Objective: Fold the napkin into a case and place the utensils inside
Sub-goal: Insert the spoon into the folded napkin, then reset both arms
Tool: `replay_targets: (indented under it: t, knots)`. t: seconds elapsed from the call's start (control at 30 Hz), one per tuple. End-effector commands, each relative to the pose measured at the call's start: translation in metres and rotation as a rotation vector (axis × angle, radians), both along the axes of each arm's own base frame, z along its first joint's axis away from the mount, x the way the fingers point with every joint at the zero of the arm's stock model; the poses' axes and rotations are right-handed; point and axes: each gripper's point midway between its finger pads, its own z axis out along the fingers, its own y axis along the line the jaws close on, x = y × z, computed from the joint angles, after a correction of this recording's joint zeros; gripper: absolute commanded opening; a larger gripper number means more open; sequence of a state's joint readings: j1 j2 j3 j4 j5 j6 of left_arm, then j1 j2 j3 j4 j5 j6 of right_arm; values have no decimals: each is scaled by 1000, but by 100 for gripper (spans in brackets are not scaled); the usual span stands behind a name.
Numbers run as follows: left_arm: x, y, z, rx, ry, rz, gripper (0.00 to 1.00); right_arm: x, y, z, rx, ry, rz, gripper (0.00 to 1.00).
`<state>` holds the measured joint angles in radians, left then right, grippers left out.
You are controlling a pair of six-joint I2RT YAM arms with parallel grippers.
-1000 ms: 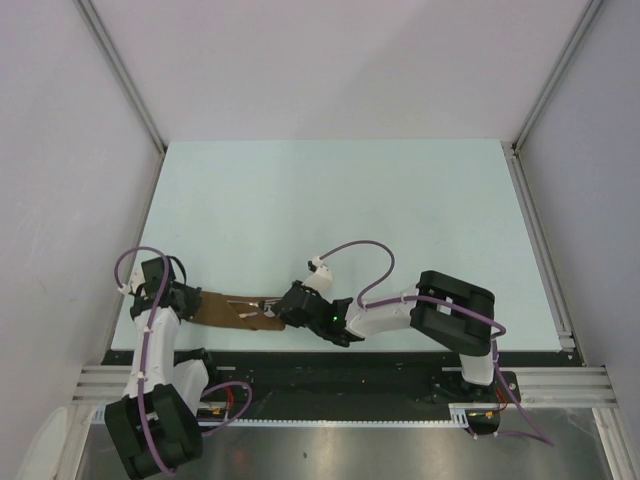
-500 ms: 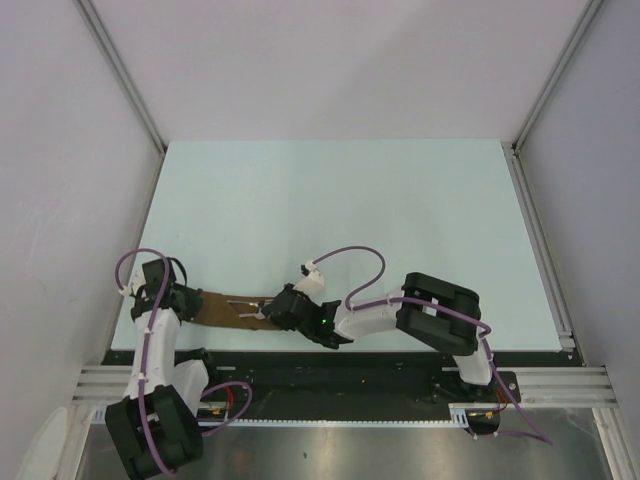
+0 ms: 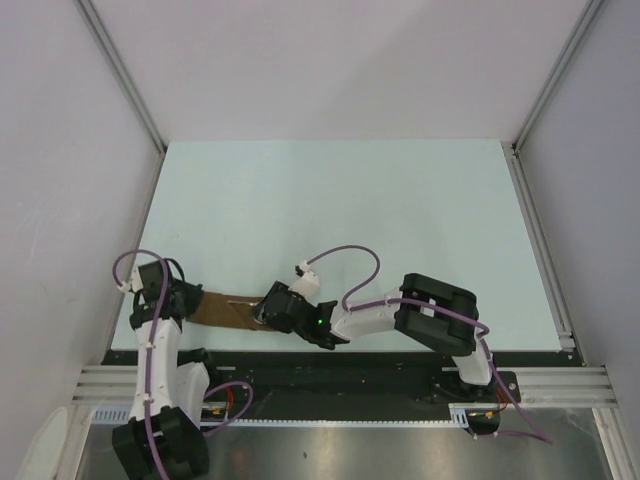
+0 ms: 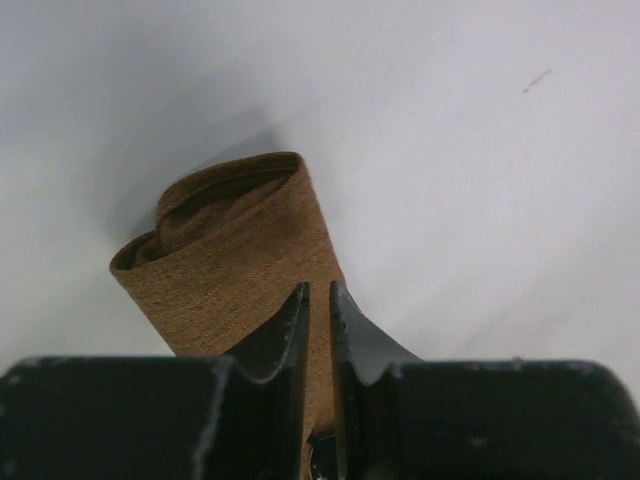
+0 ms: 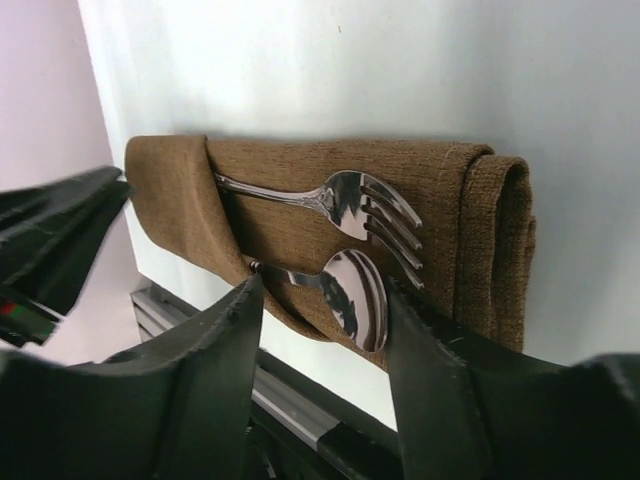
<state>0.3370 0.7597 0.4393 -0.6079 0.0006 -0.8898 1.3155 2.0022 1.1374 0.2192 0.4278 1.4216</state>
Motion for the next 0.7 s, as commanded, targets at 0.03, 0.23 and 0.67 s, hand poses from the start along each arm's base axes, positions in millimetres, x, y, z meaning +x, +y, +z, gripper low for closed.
replay_targets:
  t: [0.03,0.23,0.67]
  knots:
    - [18,-7,33,8,-152,-71,23,-6,-14,14,-39,-18,14,62]
    - [36,-31,64,0,-310,-242,34,-8,-31,16,-129,-39,55,69]
    - [47,-199,157,138,-631,-1018,58,14,-191,74,-526,-367,124,85]
